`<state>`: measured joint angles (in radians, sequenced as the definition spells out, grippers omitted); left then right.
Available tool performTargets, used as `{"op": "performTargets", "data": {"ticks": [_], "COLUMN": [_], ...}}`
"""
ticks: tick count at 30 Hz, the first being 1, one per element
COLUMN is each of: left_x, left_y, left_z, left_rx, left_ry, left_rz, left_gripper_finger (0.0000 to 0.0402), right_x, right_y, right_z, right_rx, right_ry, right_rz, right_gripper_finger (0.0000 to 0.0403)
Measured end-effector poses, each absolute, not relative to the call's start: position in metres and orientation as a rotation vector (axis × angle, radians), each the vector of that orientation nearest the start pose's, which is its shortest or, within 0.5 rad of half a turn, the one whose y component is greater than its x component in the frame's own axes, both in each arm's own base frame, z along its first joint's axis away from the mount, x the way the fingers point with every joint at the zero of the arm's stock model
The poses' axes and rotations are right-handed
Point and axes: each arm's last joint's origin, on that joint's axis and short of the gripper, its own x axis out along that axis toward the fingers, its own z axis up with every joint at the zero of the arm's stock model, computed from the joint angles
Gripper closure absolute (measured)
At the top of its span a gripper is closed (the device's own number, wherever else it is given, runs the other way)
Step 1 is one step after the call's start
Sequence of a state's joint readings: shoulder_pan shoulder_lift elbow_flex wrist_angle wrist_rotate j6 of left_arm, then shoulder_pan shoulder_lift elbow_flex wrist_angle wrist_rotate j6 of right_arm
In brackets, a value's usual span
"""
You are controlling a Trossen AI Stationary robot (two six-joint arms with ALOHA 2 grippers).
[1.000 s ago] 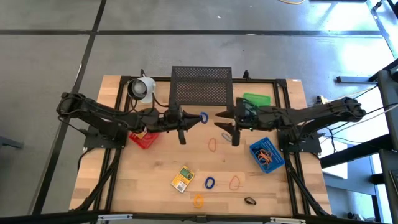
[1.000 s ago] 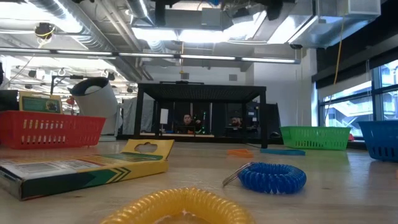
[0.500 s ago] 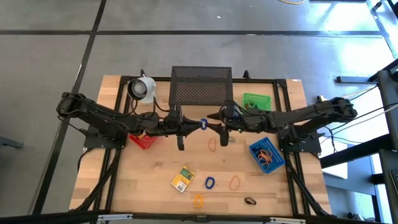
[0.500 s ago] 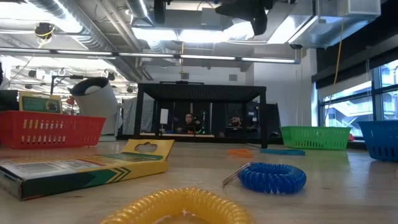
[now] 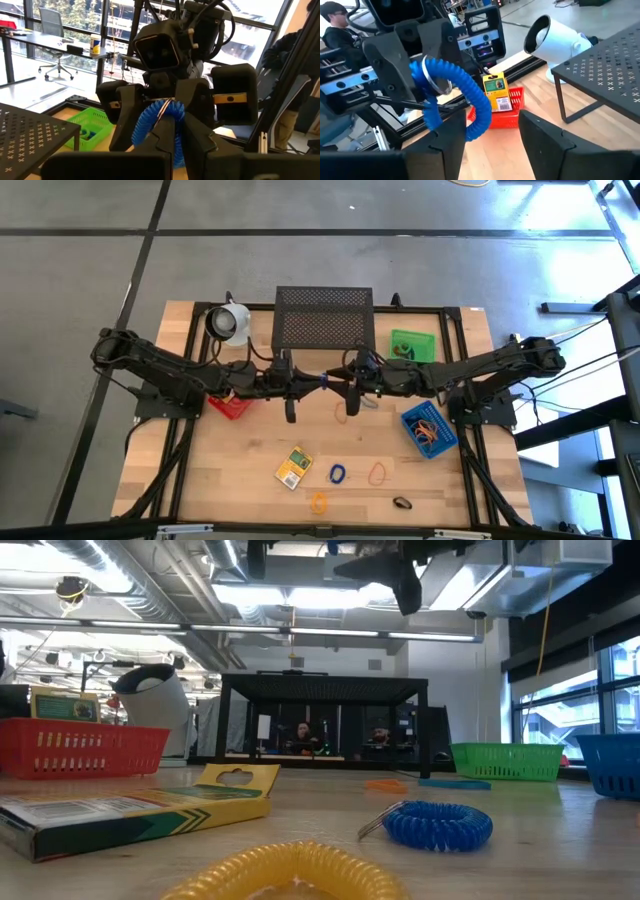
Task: Pick & Place Office Desk Supplies
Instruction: Put the blue spring keychain into the green bin
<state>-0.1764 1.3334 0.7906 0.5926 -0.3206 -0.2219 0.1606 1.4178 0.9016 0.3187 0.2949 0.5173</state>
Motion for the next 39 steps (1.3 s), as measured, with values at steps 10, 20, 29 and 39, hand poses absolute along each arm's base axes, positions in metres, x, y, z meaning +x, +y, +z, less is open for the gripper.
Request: {"op": "performTargets", "data": {"ticks": [10, 20, 29, 39], "left_x": [0.291, 0.291, 0.29, 0.29], "left_y": [-0.043, -0.045, -0.045, -0.044], "left_z": [0.285, 0.285, 0.283, 0.279], "left_rx": [-0.223, -0.255, -0.336, -0.326], "left_ry": [-0.02, -0.024, -0.006, 0.03], "left_rz": [0.141, 0.15, 0.17, 0.197], "left_gripper_finger": [0.0389, 0.0369, 0.0257, 0.0195], "right_x": [0.314, 0.314, 0.305, 0.255], "right_y": [0.042, 0.042, 0.036, 0.02], "right_z": [0.281, 0.28, 0.276, 0.297], "right_rx": [0.48, 0.469, 0.439, 0.337], "right_ry": [0.112, 0.126, 0.226, 0.312], "right_rz": [-0.169, -0.173, -0.233, -0.509], "right_gripper_finger": [0.0357, 0.0393, 0.0393, 0.0387]}}
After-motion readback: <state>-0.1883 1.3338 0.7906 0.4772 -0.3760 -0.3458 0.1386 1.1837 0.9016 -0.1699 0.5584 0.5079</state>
